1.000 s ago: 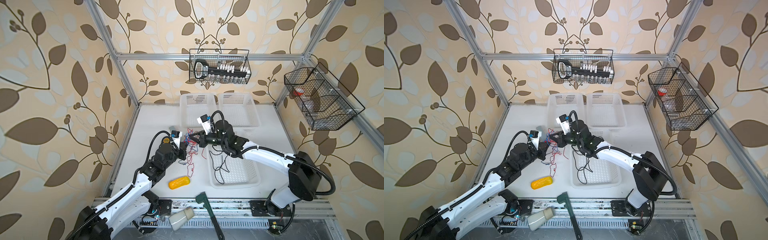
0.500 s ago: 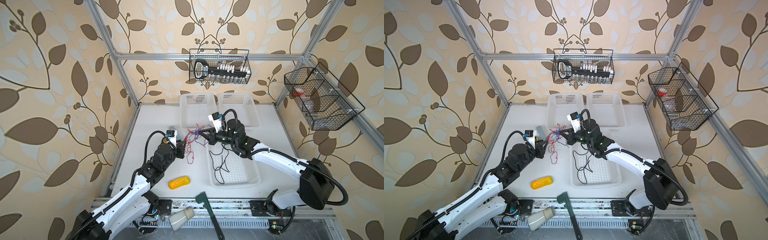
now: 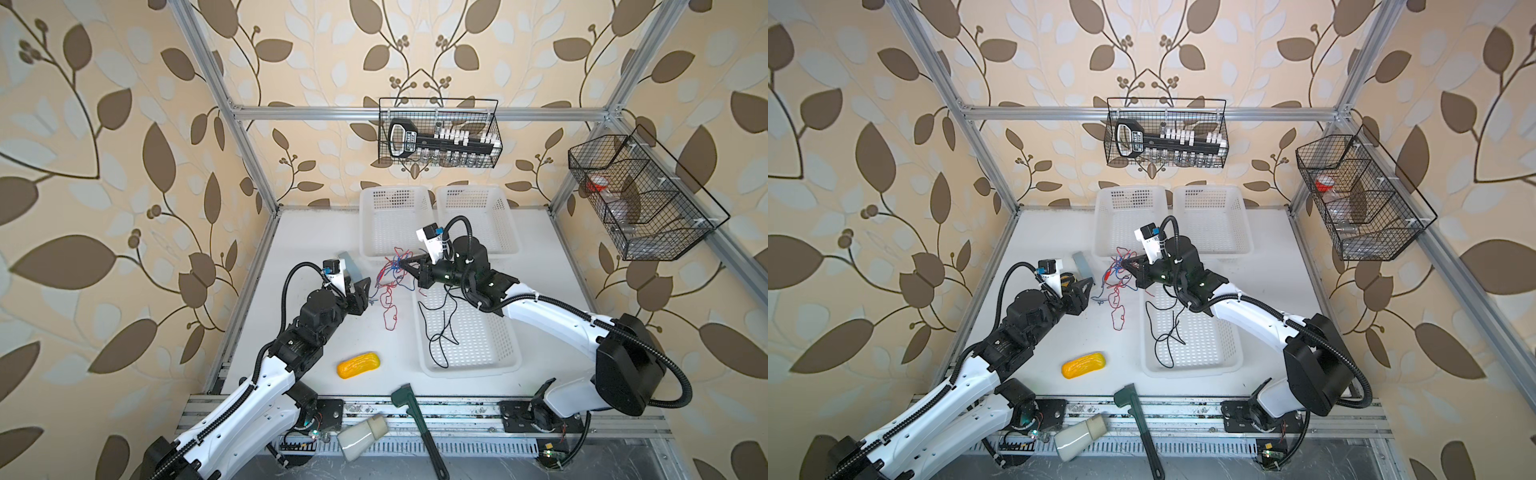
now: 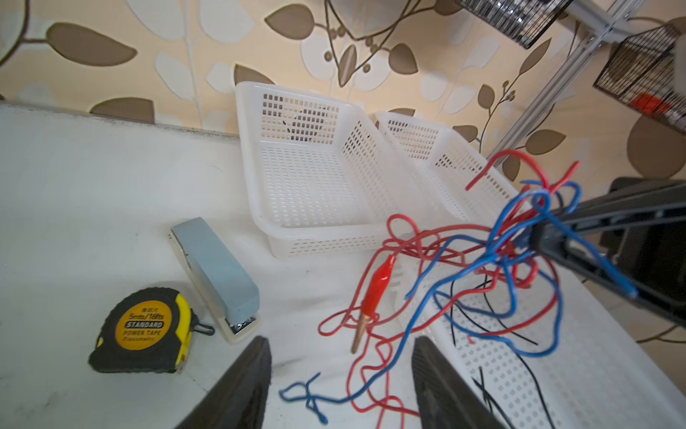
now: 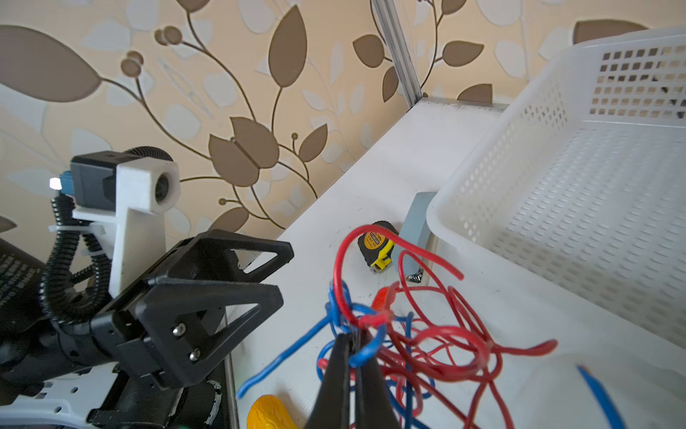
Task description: Untangle the cables
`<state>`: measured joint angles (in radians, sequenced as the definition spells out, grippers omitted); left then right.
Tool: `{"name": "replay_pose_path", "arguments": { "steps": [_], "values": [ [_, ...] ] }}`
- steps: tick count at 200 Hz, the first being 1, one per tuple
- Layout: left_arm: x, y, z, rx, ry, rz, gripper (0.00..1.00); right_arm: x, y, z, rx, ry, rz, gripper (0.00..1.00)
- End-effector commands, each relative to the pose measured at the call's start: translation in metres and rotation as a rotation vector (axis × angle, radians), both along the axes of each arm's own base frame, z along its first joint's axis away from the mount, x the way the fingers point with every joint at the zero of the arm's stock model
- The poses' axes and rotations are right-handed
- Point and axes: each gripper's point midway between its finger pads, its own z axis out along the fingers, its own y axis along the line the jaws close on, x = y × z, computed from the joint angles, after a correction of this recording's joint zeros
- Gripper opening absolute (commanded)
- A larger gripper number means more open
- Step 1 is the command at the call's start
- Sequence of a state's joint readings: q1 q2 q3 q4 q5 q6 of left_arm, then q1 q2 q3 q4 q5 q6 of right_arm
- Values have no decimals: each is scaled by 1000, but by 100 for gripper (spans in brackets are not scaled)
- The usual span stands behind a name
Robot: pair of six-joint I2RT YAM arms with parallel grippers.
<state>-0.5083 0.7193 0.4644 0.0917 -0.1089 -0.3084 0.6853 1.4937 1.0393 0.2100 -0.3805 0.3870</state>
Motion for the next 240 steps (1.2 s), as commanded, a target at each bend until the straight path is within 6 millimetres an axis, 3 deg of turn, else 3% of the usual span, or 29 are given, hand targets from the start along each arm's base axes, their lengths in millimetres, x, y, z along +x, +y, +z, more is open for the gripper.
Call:
{"name": "replay_pose_path", "arguments": {
  "steps": [1, 34, 62, 97, 137, 154, 199, 222, 240],
  "values": [
    [-3, -16, 32, -56, -106, -102, 68, -13, 19, 7, -31, -46, 92, 0],
    [-8, -36, 49, -82, -150, -214, 69, -23, 32, 3, -41, -48, 146, 0],
    [-9, -45, 50, -86, -158, -268, 65, -29, 38, 3, -38, -51, 187, 0],
    [-9, -51, 48, -85, -159, -302, 54, -37, 42, 6, -30, -63, 231, 0],
    [-15, -63, 55, -112, -186, -378, 50, -45, 46, 8, -27, -76, 270, 0],
    [-16, -65, 58, -121, -196, -393, 43, -46, 47, 6, -33, -72, 270, 0],
    [-19, -64, 62, -138, -213, -395, 10, -41, 45, -1, -55, -58, 242, 0],
    [-20, -62, 62, -142, -215, -381, 0, -36, 41, -5, -80, -58, 205, 0],
    [-19, -59, 61, -143, -220, -369, 0, -34, 40, -8, -93, -57, 192, 0]
  ]
}}
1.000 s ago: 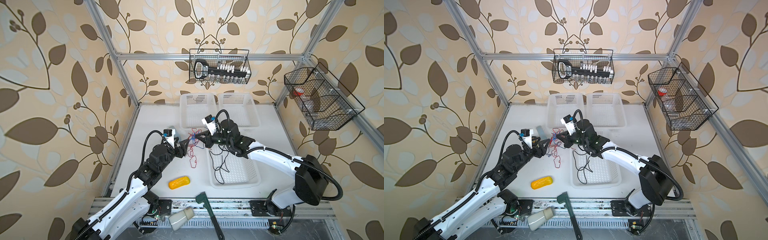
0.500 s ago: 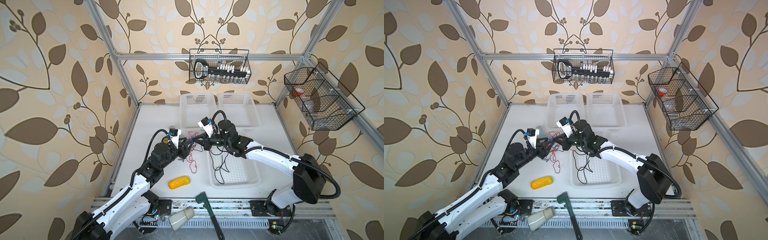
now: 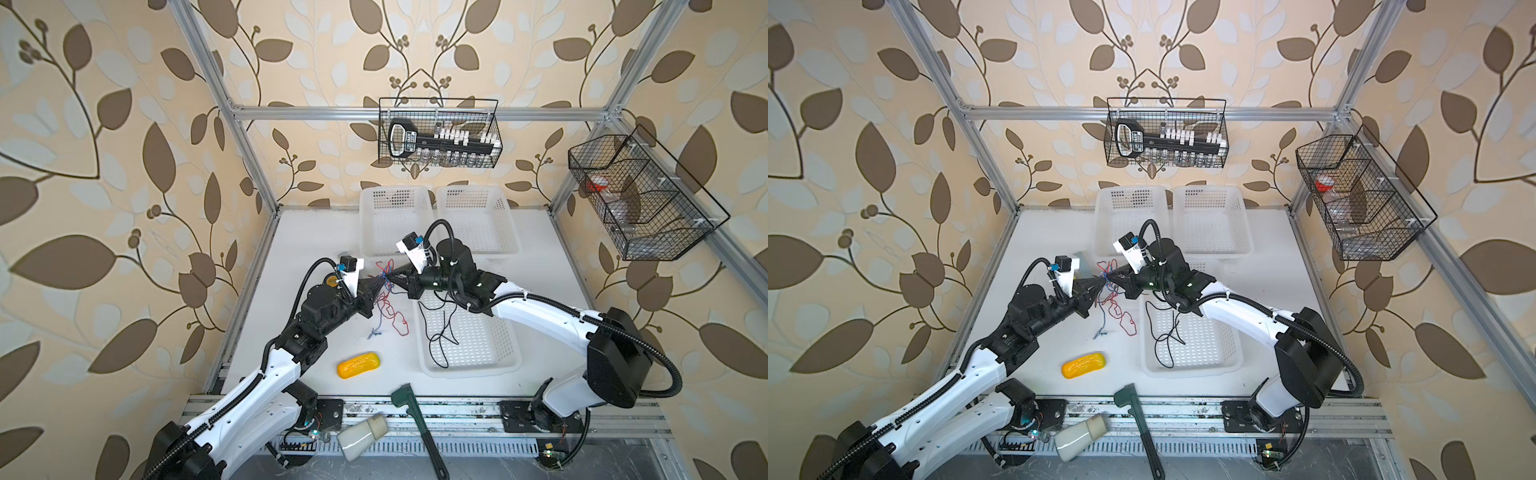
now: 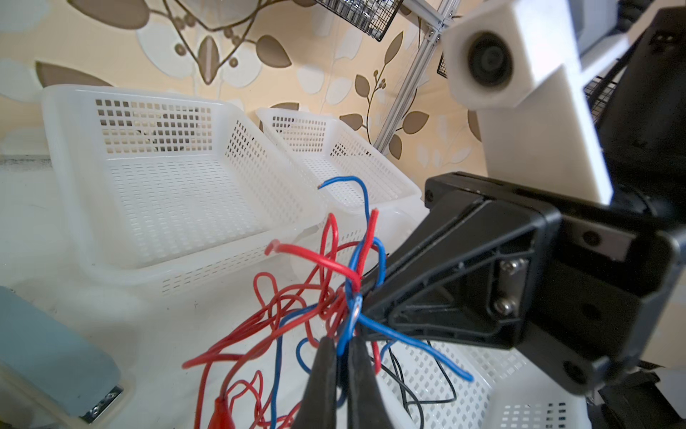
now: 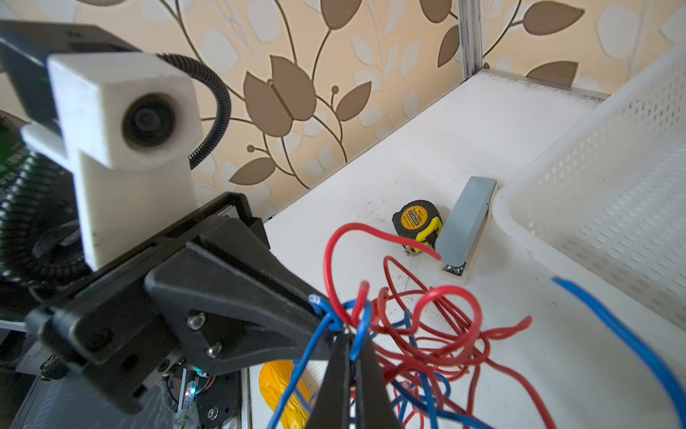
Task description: Untangle the cables
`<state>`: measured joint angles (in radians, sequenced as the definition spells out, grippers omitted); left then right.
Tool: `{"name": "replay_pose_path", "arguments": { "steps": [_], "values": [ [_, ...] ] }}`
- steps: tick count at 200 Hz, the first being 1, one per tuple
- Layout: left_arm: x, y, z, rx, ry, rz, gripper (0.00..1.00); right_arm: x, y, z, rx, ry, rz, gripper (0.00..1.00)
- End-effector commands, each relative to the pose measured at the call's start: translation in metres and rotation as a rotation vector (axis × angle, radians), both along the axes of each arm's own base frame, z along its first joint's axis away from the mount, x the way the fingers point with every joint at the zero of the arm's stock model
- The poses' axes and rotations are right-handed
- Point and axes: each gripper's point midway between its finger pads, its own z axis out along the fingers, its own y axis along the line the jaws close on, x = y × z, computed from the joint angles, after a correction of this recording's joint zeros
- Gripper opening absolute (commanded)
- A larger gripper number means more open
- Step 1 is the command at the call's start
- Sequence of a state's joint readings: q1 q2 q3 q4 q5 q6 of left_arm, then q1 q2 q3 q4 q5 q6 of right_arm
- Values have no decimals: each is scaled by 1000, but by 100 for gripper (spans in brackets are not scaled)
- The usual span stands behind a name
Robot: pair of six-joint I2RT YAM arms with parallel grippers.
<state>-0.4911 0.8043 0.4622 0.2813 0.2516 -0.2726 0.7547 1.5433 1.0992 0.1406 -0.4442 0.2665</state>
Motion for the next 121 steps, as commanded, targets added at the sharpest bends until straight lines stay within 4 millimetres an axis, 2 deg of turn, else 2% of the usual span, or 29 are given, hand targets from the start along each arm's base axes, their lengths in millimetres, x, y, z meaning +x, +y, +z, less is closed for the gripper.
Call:
{"name": "replay_pose_path", "arguments": {
  "steps": [1, 34, 75, 91, 121],
  "values": [
    [-6, -3, 41, -85, -132, -23, 0, -6, 8, 0, -23, -10, 26, 0],
    [-5, 3, 42, -95, -136, 13, 0, 11, -4, -9, -72, 5, -78, 0],
    [-4, 33, 35, -109, -129, 172, 0, 43, -43, -31, -70, 121, -257, 0],
    [-3, 47, 33, -122, -128, 246, 0, 44, -50, -32, -48, 141, -268, 0],
    [0, 68, 27, -151, -107, 362, 0, 35, -44, -27, -6, 157, -214, 0]
  ]
}}
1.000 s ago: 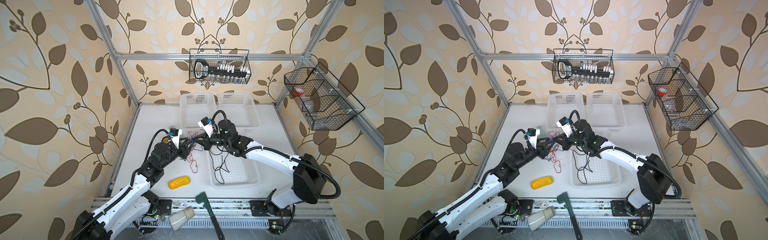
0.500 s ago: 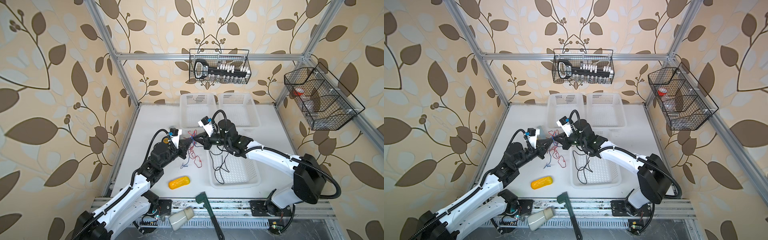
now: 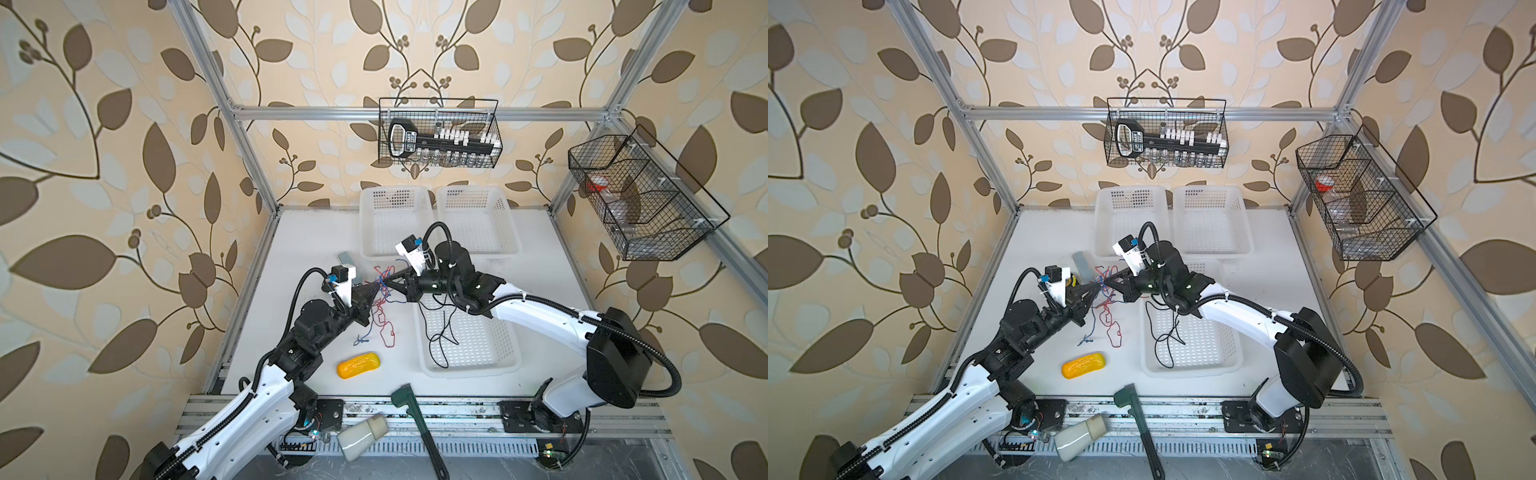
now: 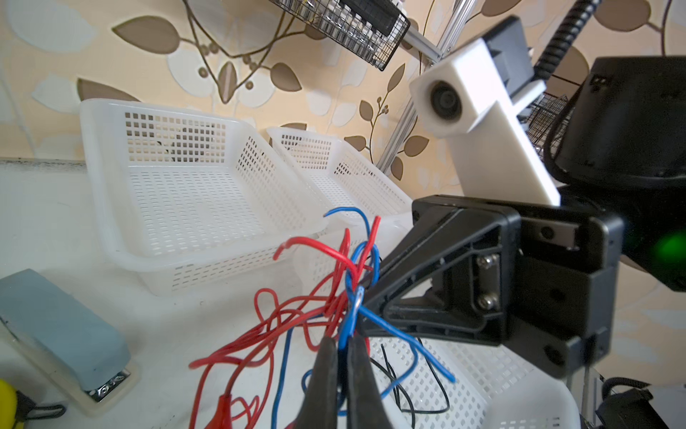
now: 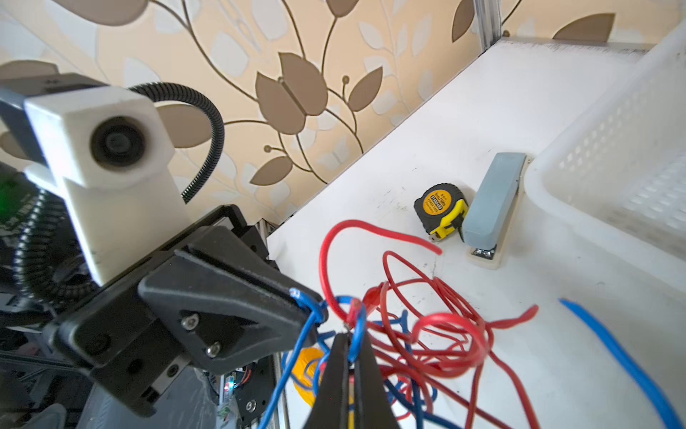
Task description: Untangle the cables
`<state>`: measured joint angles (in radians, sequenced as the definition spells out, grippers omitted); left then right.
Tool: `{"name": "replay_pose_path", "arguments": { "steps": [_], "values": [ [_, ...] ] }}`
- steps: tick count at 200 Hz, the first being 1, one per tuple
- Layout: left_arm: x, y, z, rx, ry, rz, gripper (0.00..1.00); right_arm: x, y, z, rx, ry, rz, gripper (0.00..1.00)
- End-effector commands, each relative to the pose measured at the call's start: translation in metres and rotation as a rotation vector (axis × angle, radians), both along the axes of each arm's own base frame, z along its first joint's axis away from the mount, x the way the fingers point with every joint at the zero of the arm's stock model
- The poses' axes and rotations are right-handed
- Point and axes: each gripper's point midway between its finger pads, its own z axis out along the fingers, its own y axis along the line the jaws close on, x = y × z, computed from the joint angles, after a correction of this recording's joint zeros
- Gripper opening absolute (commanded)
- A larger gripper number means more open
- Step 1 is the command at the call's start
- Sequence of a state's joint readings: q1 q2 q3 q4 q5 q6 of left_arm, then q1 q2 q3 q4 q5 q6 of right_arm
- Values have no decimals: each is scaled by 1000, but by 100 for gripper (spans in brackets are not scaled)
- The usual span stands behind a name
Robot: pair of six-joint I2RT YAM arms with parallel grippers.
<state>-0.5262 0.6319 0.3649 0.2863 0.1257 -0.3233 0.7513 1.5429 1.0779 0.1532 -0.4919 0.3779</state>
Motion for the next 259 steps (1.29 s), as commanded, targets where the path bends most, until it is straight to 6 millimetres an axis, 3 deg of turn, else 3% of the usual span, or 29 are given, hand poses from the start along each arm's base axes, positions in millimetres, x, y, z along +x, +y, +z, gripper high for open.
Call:
{"name": "replay_pose_path", "arguments": {
  "steps": [1, 21, 65, 102, 136, 161, 214, 259],
  "values": [
    [16, 48, 23, -91, -59, 270, 0, 42, -45, -22, -58, 45, -212, 0],
    [19, 56, 22, -135, -46, 319, 0, 37, -39, -18, -14, 59, -184, 0],
    [16, 44, 29, -152, -61, 250, 0, 32, -32, -12, 11, 64, -181, 0],
    [12, 55, 33, -212, -80, 295, 0, 54, -62, -24, -2, 114, -397, 0],
    [11, 69, 27, -228, -66, 364, 0, 55, -69, -32, 8, 147, -422, 0],
    [9, 55, 27, -192, -71, 285, 0, 48, -57, -20, 58, 125, -350, 1],
    [6, 26, 31, -135, -83, 130, 0, 25, -28, 22, 92, -22, -188, 14],
    [6, 15, 34, -119, -88, 73, 0, 14, -2, 31, 80, -44, -97, 22]
  ]
}}
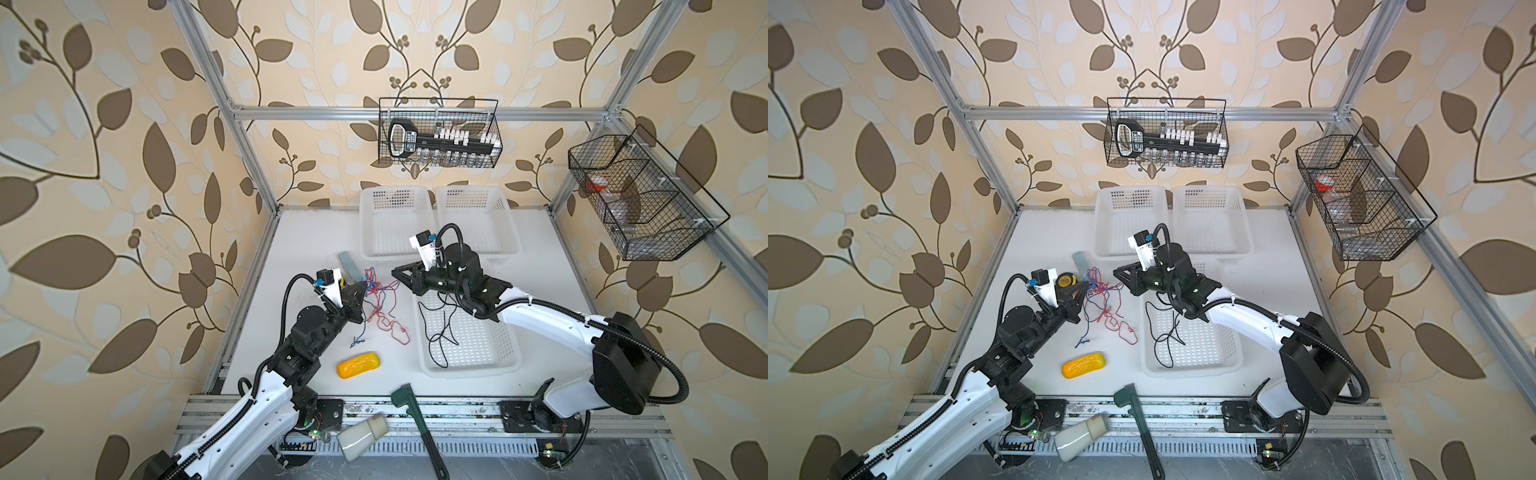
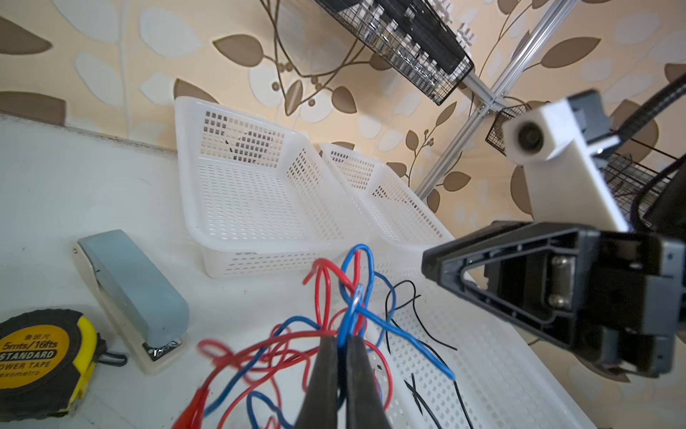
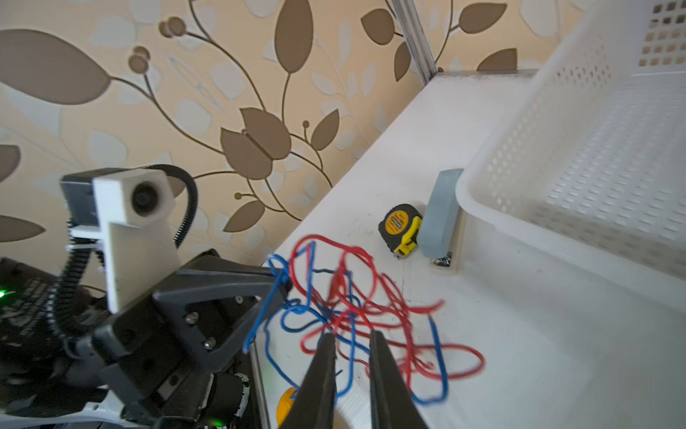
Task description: Untangle the cables
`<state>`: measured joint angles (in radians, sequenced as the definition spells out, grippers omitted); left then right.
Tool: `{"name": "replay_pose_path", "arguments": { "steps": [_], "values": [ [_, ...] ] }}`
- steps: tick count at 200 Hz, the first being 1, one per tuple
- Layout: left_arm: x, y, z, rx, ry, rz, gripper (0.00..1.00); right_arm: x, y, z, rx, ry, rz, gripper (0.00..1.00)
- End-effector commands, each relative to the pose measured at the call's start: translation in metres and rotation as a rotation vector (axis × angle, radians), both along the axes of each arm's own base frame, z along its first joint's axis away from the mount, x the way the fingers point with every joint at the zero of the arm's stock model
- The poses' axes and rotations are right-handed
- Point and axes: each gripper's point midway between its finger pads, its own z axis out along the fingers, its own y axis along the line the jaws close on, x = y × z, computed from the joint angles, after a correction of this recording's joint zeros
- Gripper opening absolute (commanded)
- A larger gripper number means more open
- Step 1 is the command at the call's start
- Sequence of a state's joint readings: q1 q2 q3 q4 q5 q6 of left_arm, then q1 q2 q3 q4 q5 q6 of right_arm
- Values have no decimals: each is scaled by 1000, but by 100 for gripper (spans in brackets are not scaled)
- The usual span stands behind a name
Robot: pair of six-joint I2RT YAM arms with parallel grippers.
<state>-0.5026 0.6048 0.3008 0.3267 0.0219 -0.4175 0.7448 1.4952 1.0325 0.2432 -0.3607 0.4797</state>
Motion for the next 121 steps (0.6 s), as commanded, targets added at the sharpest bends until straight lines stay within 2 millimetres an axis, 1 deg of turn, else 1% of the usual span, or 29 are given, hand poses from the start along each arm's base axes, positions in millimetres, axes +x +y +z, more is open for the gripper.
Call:
{"name": "replay_pose_path", "arguments": {
  "steps": [1, 36, 68, 88, 104, 121],
  "values": [
    [-4, -8, 49, -38, -141, -56, 0, -5, 14, 14, 9, -40, 64, 23],
    [-5, -12, 49, -34, -138, -78, 0, -4, 25, 13, 18, -22, 90, 28],
    [-5, -13, 51, -35, -147, -81, 0, -5, 33, 3, -3, 2, 104, 29],
    [-5, -13, 52, -33, -150, -85, 0, -6, 37, 1, -1, 9, 114, 29],
    [-5, -15, 51, -31, -150, -92, 0, -7, 40, 3, 18, 11, 126, 26],
    [-5, -16, 50, -28, -146, -95, 0, -8, 43, 7, 40, 10, 141, 13]
  ]
}}
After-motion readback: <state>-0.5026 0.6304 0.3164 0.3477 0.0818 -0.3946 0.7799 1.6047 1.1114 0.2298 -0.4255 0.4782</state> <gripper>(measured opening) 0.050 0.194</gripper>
